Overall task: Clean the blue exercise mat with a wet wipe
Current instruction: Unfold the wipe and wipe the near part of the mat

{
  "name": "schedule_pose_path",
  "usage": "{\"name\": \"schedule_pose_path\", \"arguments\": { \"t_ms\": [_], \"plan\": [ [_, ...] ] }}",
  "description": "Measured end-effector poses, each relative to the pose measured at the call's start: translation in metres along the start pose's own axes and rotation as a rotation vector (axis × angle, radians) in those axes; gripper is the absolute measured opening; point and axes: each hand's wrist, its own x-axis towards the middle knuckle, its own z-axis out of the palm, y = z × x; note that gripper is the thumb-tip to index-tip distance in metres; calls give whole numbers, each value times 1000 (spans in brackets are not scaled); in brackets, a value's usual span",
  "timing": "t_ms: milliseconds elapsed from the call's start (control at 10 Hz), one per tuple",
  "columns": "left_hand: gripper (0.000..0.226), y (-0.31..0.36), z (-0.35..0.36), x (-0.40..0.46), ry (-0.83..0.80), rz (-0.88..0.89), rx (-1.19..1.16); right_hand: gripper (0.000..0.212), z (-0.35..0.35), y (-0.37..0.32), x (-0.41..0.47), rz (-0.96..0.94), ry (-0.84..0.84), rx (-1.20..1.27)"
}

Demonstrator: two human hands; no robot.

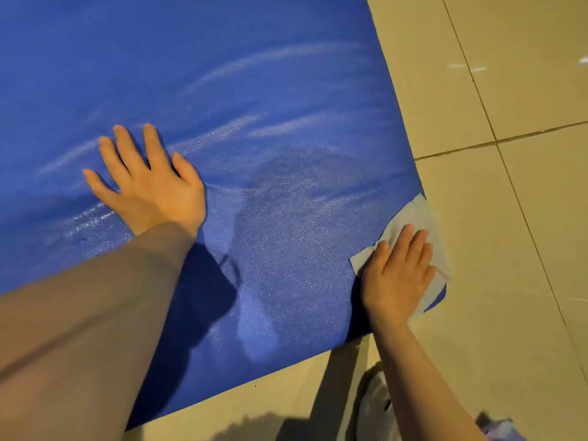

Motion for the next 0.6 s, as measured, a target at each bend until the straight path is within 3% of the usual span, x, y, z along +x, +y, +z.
{"name": "schedule_pose_path", "arguments": {
  "t_ms": [100, 200, 400, 500, 600],
  "plan": [
    [56, 0, -1, 0, -3, 3, 5, 65, 16, -26, -75, -88, -16, 42],
    [56, -1, -1, 1, -6, 5, 8, 59, 32, -55, -152, -299, -80, 6],
    [56, -2, 1, 1, 6, 16, 24, 60, 30, -35, -137, -327, -52, 14],
    [57, -3, 1, 3, -7, 12, 17, 73, 13, -3, -78, -48, -3, 79],
    [57, -3, 1, 2, 2, 12, 15, 78, -3, 22, -19, 112, 64, 82]
  ]
}}
